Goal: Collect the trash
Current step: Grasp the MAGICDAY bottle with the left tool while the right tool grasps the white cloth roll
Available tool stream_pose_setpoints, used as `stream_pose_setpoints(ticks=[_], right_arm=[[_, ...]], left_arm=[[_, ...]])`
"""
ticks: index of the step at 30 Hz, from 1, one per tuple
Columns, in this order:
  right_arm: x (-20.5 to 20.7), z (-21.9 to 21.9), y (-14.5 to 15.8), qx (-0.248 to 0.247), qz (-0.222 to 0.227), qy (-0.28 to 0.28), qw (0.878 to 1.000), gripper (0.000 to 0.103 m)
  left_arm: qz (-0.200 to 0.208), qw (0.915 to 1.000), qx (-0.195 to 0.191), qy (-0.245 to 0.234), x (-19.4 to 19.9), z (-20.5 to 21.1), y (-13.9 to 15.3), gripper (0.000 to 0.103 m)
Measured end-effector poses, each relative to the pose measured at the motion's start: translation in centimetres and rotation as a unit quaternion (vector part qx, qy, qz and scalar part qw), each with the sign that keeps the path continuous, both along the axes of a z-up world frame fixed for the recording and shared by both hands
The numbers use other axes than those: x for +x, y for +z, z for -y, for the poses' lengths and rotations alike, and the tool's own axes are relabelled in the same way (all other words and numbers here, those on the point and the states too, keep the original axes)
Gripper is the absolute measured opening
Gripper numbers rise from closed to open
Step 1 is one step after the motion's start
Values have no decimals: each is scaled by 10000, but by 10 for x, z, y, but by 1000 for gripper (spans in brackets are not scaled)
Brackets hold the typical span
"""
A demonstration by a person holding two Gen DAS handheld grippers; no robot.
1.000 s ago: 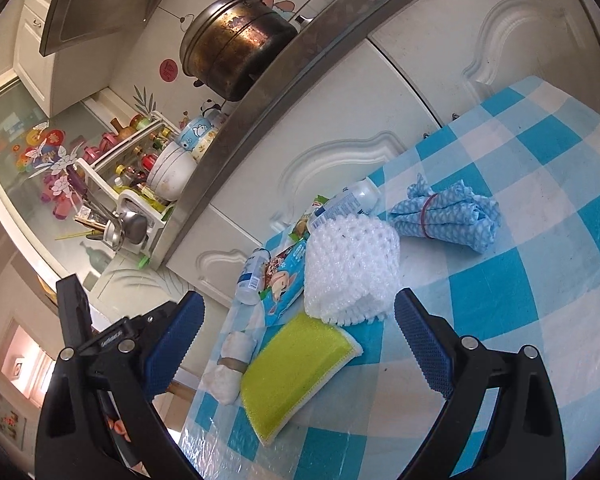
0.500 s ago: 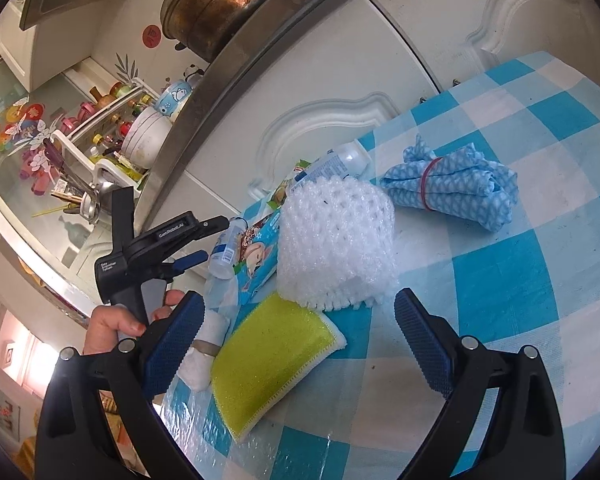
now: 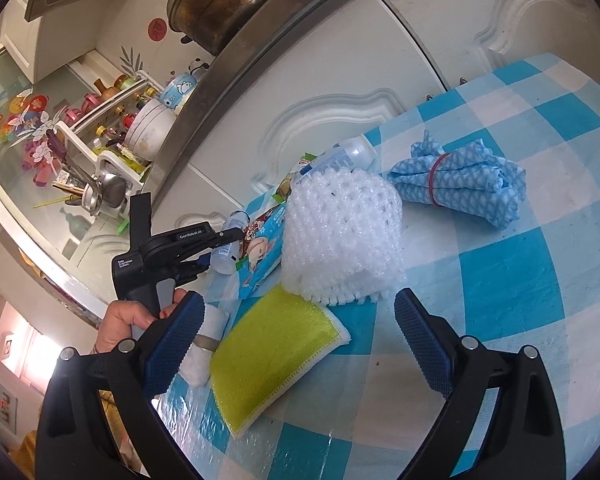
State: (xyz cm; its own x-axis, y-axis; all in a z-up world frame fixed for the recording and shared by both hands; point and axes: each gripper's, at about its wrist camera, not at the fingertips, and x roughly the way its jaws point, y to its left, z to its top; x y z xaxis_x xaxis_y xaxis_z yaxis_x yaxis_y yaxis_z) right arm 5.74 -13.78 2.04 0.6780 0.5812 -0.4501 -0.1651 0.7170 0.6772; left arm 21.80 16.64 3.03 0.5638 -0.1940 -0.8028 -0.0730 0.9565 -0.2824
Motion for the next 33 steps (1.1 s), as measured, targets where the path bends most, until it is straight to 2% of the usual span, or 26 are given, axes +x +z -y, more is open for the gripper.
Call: stream_pose_setpoints(ticks=[5,14,17,23,29,31,33], right_arm=[[-3,-2,4,-3,120,62,9999,95],[-10,-5,7,-69,247,102,9996,95],[-15,-11,7,-90,288,212,9993,95],[-28,-39,8,-72,359,820,9960,95],[-48,-85,8,-134,340,1585,9867,95],[-58,-103,9,-372,363,1778,9827,92],[-66,-118,10,-561,394,1960,9782,76]], left_arm=[[25,9999,-142,-58,-24,1,-2,43],[138,9978,-647,89,-98,9,-8,43],[314,9971,-683,120,-120,12,-6,43],[759,9923,-926,321,-152,0,11,43],[995,9900,-837,547,-180,-21,28,43],[1028,9899,-752,615,-192,-30,30,43],[1045,9895,-707,701,-204,-41,30,43]])
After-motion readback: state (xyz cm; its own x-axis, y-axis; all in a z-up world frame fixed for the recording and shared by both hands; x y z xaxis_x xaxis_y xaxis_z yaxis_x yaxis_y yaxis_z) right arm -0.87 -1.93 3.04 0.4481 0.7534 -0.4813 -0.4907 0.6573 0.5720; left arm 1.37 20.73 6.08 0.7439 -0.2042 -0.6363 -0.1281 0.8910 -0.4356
